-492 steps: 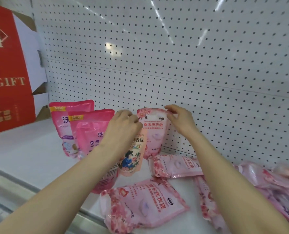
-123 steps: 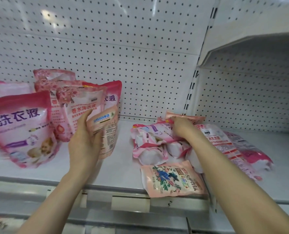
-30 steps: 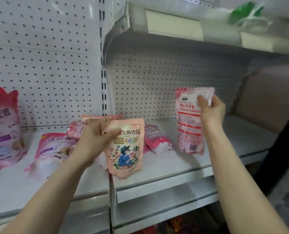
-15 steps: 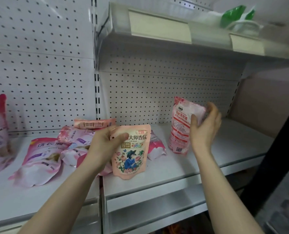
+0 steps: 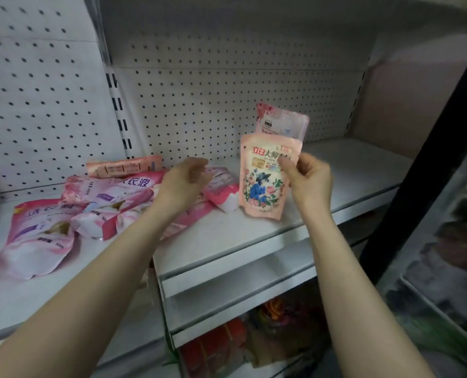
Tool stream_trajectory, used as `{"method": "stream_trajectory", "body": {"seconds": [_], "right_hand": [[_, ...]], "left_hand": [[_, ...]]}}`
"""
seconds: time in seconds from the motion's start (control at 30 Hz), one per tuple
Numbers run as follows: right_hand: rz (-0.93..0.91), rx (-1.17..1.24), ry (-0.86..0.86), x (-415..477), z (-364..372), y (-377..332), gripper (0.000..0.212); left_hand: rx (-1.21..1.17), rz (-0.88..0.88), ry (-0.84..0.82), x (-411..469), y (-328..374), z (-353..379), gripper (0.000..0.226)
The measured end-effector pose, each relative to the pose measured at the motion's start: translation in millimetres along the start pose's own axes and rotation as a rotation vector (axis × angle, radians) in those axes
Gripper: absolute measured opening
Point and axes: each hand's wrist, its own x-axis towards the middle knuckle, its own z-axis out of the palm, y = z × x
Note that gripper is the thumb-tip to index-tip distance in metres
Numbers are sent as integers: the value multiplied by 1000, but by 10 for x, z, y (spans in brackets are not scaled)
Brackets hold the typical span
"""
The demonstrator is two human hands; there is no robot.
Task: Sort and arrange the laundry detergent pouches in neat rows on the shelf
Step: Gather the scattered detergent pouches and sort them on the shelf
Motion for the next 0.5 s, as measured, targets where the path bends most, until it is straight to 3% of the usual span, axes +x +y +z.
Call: {"method": "stream_trajectory", "body": {"seconds": [0.1, 0.23, 0.4, 0.5], "right_hand": [[-35, -120, 104, 49, -46, 84, 10], [-15, -98, 135, 7, -94, 262, 6], [-22, -160, 43, 44, -147, 332, 11], [-32, -249, 51, 57, -72, 347, 13]], "left_hand": [[301, -5, -82, 175, -114, 93, 44], [648, -16, -326, 239, -185, 175, 38], [815, 70, -325, 119, -295, 142, 41], [926, 98, -362, 26, -312, 9, 29]]}}
